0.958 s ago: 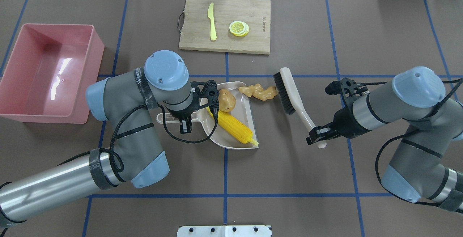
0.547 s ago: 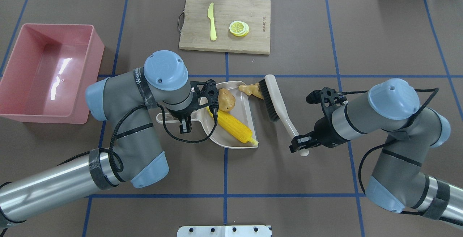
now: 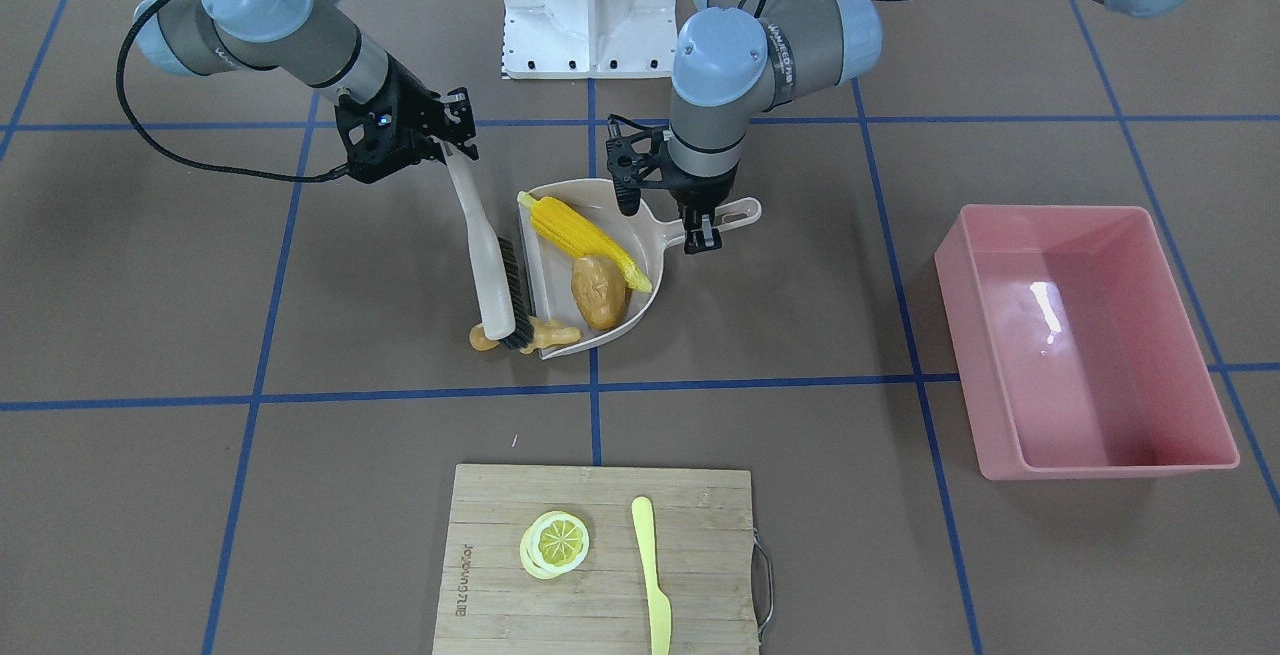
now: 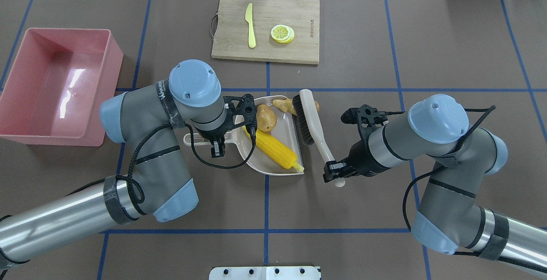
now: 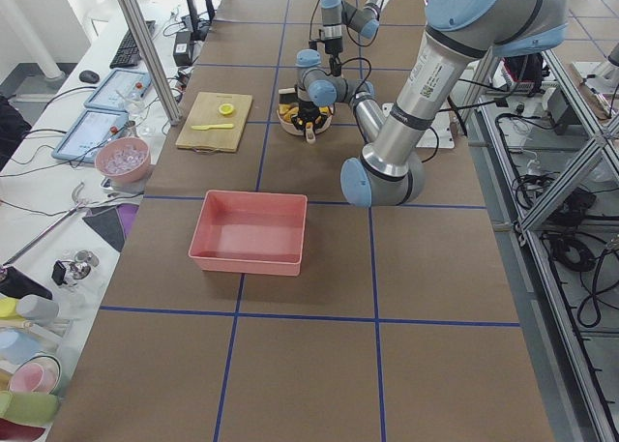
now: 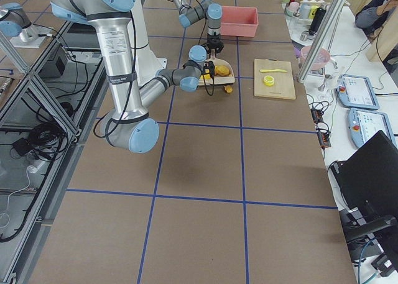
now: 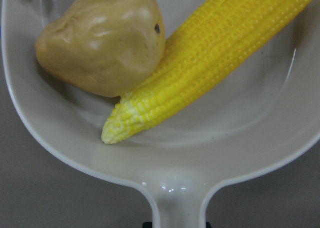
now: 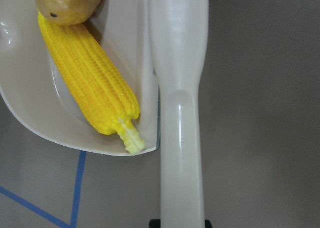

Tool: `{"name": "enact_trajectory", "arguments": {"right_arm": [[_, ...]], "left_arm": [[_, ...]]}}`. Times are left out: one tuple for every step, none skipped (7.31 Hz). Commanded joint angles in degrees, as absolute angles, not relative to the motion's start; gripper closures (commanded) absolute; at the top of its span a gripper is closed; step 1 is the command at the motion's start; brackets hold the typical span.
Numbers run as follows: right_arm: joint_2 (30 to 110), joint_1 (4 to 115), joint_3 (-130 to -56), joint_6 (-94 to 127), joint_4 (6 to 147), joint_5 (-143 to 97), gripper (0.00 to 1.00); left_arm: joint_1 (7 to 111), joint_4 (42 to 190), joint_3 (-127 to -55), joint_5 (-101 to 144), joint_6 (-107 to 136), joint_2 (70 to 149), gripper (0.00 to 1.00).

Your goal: Sweep and dump trash into bin

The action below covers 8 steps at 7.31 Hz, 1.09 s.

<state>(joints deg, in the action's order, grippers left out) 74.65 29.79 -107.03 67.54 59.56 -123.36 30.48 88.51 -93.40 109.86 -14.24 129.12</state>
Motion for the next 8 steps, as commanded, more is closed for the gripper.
{"name": "enact_trajectory", "arguments": {"right_arm": [[73.57, 28.75, -108.19, 72.04, 60.47, -123.23, 1.00], [72.17, 27.00, -108.28, 74.94, 60.99, -122.18, 1.00], [70.85, 26.11, -108.37, 75.14, 62.13, -121.04, 1.00], [68.84, 25.15, -108.37, 75.93, 64.23, -120.07, 1.00], [66.73, 24.35, -108.37, 76.72, 66.60, -119.01, 1.00], [65.84, 24.08, -108.37, 76.73, 67.75, -118.57, 1.00], [66.09, 24.08, -108.89, 76.82, 68.11, -118.74, 1.00], [66.79, 24.87, -109.68, 76.82, 68.38, -119.18, 1.00]], "left_arm": [[30.50, 88.51, -93.43, 109.86, -14.24, 129.11, 1.00], [30.50, 88.51, -93.51, 109.86, -14.24, 129.02, 1.00], [30.50, 88.51, -93.52, 109.86, -14.24, 128.94, 1.00], [30.50, 88.51, -93.60, 109.86, -14.24, 128.94, 1.00], [30.50, 88.51, -93.60, 109.86, -14.24, 128.85, 1.00], [30.50, 88.59, -93.60, 109.86, -14.24, 128.93, 1.00], [30.50, 88.51, -93.60, 109.86, -14.24, 128.85, 1.00], [30.50, 88.68, -93.52, 109.86, -14.24, 128.85, 1.00]]}}
